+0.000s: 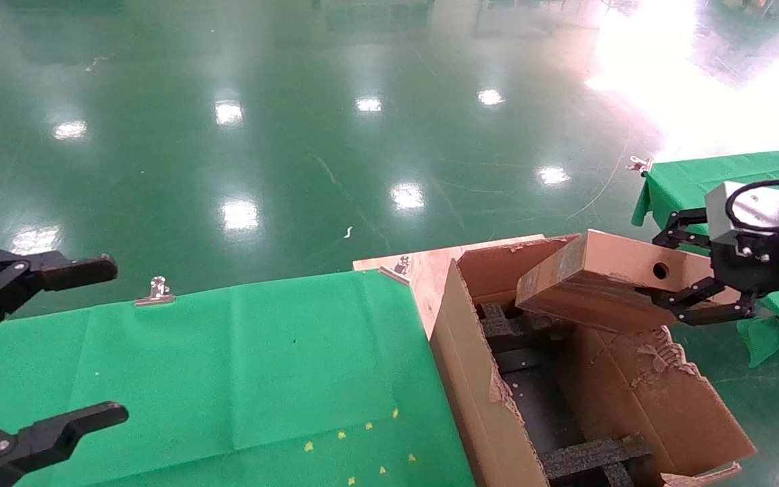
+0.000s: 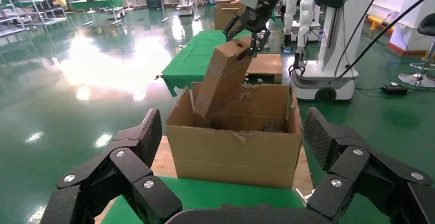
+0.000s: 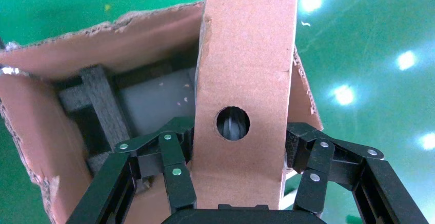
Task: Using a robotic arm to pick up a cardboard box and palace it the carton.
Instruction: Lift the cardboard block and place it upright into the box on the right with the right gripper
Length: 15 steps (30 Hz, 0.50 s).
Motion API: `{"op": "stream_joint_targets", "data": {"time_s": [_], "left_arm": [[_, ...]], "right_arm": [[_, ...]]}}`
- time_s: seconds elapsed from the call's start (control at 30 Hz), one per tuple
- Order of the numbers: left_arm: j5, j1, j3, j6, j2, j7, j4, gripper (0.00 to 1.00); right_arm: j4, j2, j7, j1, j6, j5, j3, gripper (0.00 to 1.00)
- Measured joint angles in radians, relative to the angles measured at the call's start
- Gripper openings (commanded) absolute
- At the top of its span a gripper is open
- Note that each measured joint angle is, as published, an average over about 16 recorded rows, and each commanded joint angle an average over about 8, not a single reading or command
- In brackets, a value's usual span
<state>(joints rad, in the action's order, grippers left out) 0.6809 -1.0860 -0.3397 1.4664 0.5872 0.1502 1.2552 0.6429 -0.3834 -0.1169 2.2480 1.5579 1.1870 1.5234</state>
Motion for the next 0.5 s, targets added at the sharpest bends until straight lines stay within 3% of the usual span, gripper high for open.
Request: {"op": "stream_joint_targets", "data": {"time_s": [0.5], "left_arm": [[0.0,0.0,0.0,0.0,0.0,0.0,0.0,1.0]], "right_arm": [[-0.026,0.053,0.388,-0.144,-0.162,-0.133,0.016,0.0]]}}
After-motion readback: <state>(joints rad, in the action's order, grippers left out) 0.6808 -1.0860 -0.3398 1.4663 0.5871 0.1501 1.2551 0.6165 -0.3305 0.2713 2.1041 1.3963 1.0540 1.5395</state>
